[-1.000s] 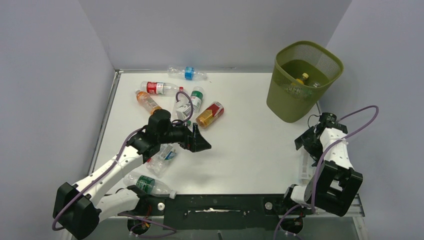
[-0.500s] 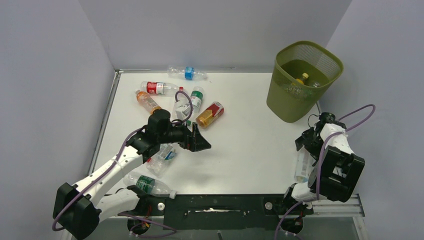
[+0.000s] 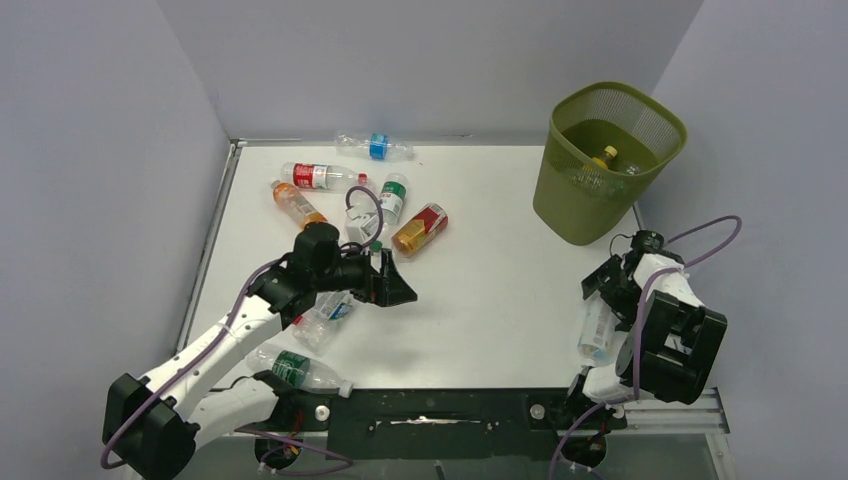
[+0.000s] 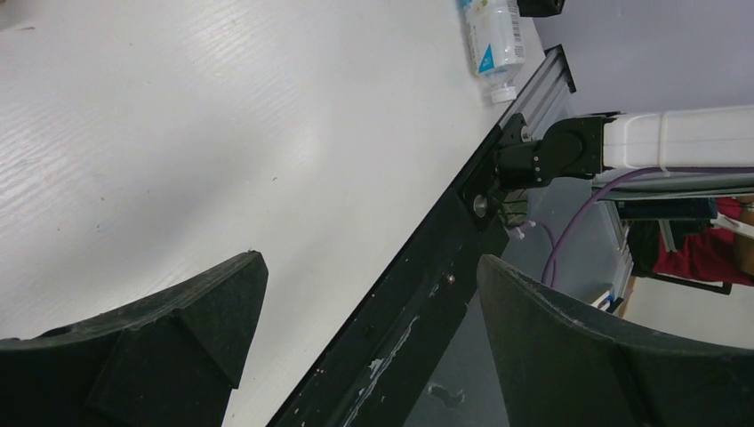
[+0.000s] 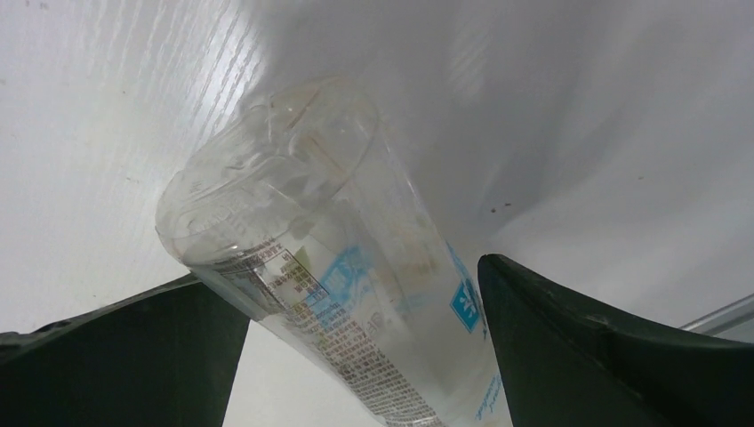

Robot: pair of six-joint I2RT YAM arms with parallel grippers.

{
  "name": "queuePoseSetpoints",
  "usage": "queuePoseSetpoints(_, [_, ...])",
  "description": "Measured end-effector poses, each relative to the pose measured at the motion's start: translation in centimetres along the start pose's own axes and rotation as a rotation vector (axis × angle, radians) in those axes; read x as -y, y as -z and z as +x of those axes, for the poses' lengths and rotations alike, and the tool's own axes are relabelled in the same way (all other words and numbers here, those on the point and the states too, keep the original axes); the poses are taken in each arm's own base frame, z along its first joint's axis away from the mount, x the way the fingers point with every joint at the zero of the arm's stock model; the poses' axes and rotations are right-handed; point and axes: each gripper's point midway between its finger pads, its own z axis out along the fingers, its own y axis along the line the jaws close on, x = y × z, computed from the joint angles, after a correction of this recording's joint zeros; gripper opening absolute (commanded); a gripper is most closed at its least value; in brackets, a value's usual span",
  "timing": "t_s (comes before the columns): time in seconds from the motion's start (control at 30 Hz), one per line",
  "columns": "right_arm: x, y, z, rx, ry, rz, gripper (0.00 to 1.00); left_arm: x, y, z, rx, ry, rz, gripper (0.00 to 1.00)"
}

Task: Put the plastic bottles in the bin
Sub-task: Pick up the plastic bottle at the center of the board.

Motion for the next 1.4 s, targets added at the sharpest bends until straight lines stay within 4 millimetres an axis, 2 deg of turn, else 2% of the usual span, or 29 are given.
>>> queuePoseSetpoints(0.23, [-1.5, -1.4, 2.1, -0.014, 0.070, -0.045, 0.90, -0.4, 0.7, -0.3, 0.021, 0.032, -0.055, 0.90])
queuePoseSetpoints(0.4, [-2.6, -1.4, 2.7, 0.014, 0.131, -0.063, 0.83, -0.4, 0.9, -0.7, 0.038, 0.055, -0.075, 0.90])
queuePoseSetpoints(0.73, [-4.6, -0.5, 4.0, 0.093, 0.152, -0.238, 0.75, -1.1, 1.1, -1.2, 0.057, 0.089, -0.138, 0.90])
queuePoseSetpoints(1.07, [-7.8, 0.2, 6.4, 0.118, 0.213, -0.388, 0.70, -3.1, 0.4, 0.1, -0.007, 0.142, -0.220, 0.90])
queuePoseSetpoints(1.2, [-9.1, 0.6, 7.5, 0.110, 0.235, -0.438, 0.67, -3.3, 0.2, -0.2, -0.013, 0.149, -0.240, 0.90])
queuePoseSetpoints(1.4, [-10.1, 1.0, 9.1, 0.096, 0.294, -0.451, 0.63, -3.5, -0.3, -0.5, -0.023, 0.156, -0.250, 0.90])
